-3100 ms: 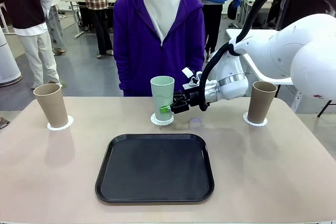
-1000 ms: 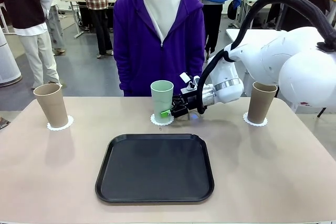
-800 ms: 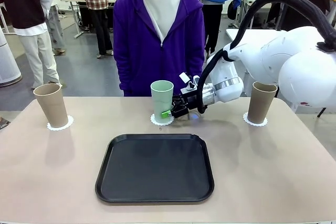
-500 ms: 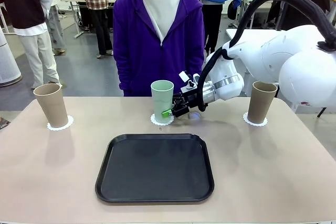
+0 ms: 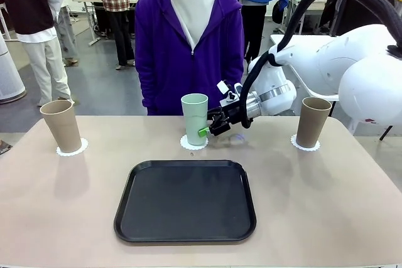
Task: Place coasters on the table and set cups on them.
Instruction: Take one Reusable plastic cup from the Flat Tray and place it on a coaster set by the human.
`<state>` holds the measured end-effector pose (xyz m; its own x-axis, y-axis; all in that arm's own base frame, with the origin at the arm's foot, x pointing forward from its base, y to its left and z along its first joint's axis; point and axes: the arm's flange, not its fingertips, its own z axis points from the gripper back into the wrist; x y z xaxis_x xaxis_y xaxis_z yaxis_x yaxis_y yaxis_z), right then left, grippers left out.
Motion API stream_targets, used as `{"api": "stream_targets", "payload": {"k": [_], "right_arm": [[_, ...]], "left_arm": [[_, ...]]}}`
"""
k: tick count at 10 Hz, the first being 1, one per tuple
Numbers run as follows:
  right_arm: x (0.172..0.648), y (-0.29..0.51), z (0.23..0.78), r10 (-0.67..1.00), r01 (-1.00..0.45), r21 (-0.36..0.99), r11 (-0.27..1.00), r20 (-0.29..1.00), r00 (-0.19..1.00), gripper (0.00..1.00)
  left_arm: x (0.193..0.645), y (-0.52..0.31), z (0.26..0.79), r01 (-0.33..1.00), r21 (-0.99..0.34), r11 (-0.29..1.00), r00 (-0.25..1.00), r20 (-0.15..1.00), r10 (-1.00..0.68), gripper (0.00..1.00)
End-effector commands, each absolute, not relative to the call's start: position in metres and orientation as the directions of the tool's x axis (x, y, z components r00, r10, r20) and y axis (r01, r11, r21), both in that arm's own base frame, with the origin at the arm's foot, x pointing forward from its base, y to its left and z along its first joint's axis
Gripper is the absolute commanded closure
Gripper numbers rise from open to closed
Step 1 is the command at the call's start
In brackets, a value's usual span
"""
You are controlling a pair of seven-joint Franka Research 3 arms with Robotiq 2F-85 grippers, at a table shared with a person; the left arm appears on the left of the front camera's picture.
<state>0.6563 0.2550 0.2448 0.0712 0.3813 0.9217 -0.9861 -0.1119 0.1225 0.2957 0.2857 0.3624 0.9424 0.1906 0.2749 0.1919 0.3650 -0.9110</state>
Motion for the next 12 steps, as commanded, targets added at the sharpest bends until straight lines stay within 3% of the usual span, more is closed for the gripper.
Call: {"api": "stream_targets", "payload": {"k": [1, 12], "right_arm": [[0.653, 0.248, 0.252, 0.427, -0.988, 0.132, -0.085, 0.900, 0.083, 0.00], [0.640, 0.240, 0.259, 0.478, -0.989, 0.136, -0.059, 0.873, 0.092, 0.00]], "left_arm": [[0.294, 0.287, 0.363, 0.195, -0.910, 0.366, 0.939, 0.280, 0.198, 0.00], [0.294, 0.287, 0.363, 0.195, -0.910, 0.366, 0.939, 0.280, 0.198, 0.00]]}}
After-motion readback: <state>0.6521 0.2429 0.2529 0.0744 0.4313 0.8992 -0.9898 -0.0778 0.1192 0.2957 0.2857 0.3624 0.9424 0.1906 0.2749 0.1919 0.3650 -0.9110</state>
